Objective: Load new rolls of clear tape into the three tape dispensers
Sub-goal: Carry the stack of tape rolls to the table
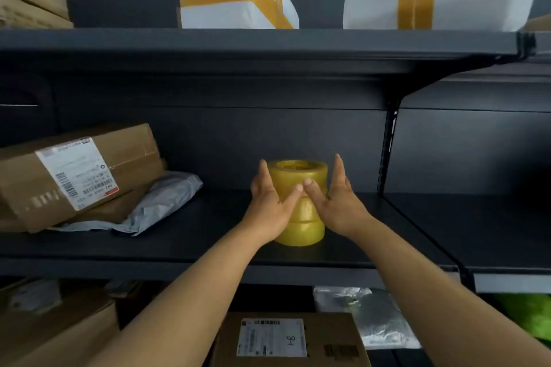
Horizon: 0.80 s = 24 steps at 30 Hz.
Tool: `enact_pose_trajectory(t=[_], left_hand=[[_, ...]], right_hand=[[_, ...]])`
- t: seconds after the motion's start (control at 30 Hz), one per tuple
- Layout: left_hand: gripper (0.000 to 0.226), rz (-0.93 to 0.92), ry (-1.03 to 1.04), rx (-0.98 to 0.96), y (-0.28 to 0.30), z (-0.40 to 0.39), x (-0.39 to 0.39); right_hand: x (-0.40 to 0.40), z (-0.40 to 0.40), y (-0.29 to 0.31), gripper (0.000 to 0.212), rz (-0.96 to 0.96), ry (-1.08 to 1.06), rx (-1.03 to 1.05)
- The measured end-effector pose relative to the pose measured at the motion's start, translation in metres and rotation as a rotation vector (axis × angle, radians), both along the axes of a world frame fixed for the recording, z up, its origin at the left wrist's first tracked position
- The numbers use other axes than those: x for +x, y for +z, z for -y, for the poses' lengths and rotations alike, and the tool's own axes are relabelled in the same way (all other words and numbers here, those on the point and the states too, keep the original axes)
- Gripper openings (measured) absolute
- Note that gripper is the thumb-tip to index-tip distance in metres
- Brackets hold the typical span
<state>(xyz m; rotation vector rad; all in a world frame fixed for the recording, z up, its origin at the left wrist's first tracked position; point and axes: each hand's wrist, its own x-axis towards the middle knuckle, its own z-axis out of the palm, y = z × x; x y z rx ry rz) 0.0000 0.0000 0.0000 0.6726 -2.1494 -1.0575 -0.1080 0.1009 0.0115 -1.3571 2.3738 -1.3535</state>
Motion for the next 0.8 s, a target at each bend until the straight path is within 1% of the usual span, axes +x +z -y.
enact_pose_trajectory(t=[0.2,0.3,0.7,0.8], left_hand=[[0.093,-0.053,0.037,0.056,-0.01,0.001,-0.012],[0.092,-0.092,0.059,0.088,-0.013,0.002,-0.013],[0.09,-0.211,0.167,0.115,-0.018,-0.013,-0.012],[0.093,-0.215,0.142,0.128,-0.018,-0.022,-0.008]], right_hand=[[-0.006,0.01,-0.011,0.088,0.152,0.037,0.004],[-0.008,0.012,-0.012,0.086,0.215,0.064,-0.035],[-0.013,0.003,-0.017,0.088,0.182,0.108,-0.119],[-0.017,-0.002,-0.019,0.089,0.188,0.14,-0.153]])
